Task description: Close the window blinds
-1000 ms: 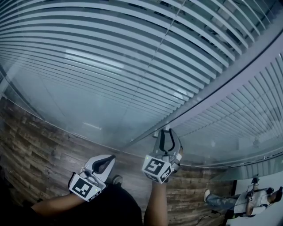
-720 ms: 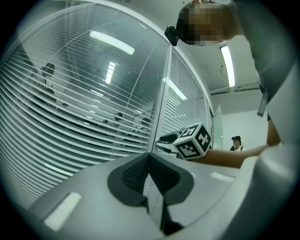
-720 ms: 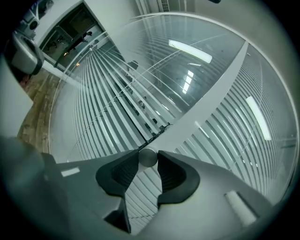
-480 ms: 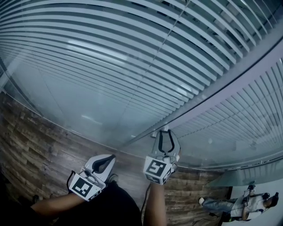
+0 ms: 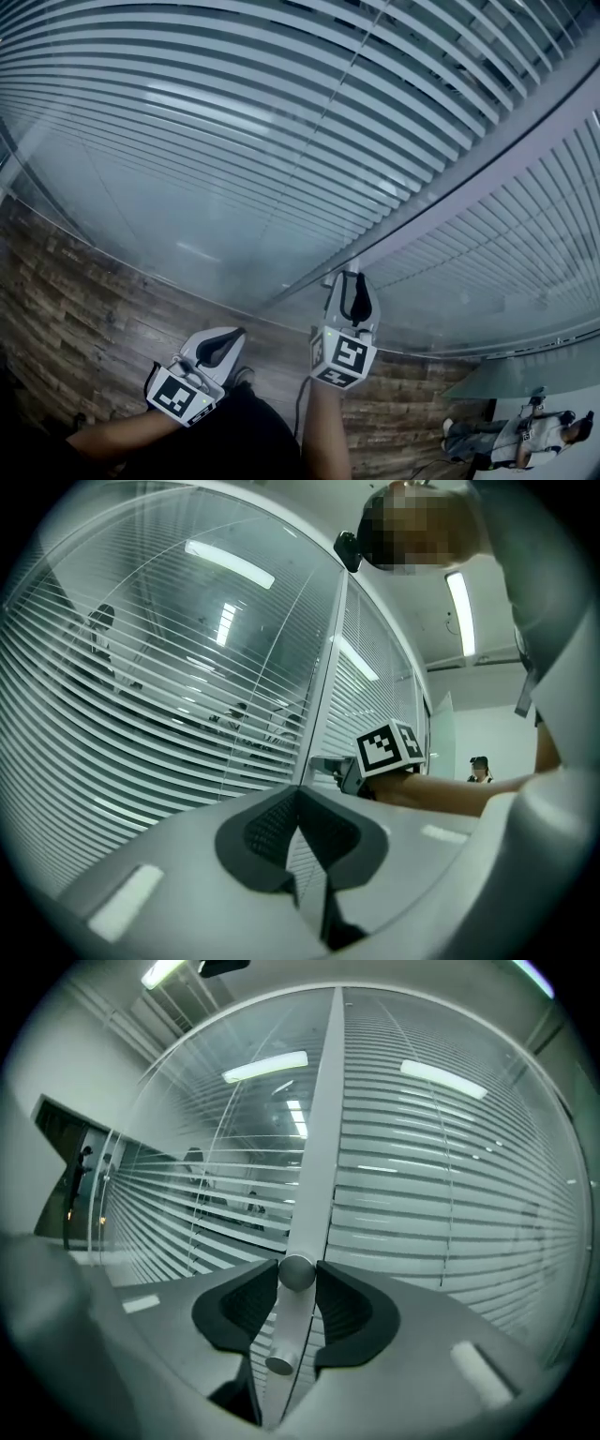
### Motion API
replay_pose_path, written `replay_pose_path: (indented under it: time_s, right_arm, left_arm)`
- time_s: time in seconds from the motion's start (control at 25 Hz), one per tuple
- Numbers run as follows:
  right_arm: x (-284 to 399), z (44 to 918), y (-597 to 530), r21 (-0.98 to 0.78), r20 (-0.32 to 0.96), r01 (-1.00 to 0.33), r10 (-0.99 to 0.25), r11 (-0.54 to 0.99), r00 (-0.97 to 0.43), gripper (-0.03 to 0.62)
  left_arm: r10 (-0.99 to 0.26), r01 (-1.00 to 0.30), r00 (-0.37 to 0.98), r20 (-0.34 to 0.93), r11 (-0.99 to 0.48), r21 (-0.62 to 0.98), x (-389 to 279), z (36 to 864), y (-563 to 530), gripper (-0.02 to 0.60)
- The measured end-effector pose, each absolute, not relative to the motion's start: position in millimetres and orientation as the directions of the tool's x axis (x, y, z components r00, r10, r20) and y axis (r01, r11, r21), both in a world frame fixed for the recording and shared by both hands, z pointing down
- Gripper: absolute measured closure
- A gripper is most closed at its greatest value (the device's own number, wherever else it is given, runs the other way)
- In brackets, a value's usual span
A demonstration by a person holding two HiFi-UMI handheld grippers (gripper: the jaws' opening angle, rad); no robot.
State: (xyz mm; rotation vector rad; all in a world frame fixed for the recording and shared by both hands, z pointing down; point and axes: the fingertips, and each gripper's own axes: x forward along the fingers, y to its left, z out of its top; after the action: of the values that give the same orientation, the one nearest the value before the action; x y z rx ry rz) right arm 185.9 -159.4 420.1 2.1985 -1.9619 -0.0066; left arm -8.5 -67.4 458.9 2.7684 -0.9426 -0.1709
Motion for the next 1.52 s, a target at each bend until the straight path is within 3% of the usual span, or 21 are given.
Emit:
replay_pose_path:
  time_s: [0.16,0.48,0.76,1.0,1.16,1.36,1.52]
  right_arm:
    - [197,419,-164,0.023,0.119,-0.994,-0.987,-0.11,0.112,0.465]
    - [187,414,-153,0.024,0.124,-0.994,-0.987,-0.104,0.106,0.468]
    - [199,423,-172,0.205,0.128,-0.977,-0.988,-0.057,0.084,0.468]
    - [207,421,-171,0.524,0.167,-0.852,-0.98,-0.004,0.107,0.468]
    - [198,423,-167,0.575,0.175,-0.818,-0.979,0.016,0.103,0.468]
    - [194,413,-165,0.544,0.172,-0.839,-0.981,0.022,0.086,0.467]
    - [208,421,-170,0.385,0.167,-0.923,-0.983,-0.009,0.079,0.465]
  left_arm:
    - [-0.611,-0.587,0.79,-0.041,-0.775,0.233,-1,454,-69,0.583]
    - [-0.618,-0.59,0.785,-0.051,-0.77,0.241,-18,450,-58,0.583]
    - [-0.624,-0.605,0.781,-0.031,-0.767,0.215,-8,454,-75,0.583]
    - [-0.619,-0.597,0.784,-0.037,-0.77,0.224,5,447,-72,0.583]
    - [-0.623,-0.602,0.782,-0.031,-0.766,0.224,-4,452,-67,0.583]
    - [-0.62,-0.598,0.783,-0.039,-0.769,0.224,-7,443,-64,0.583]
    - [-0.618,-0.6,0.786,-0.019,-0.77,0.217,4,454,-72,0.583]
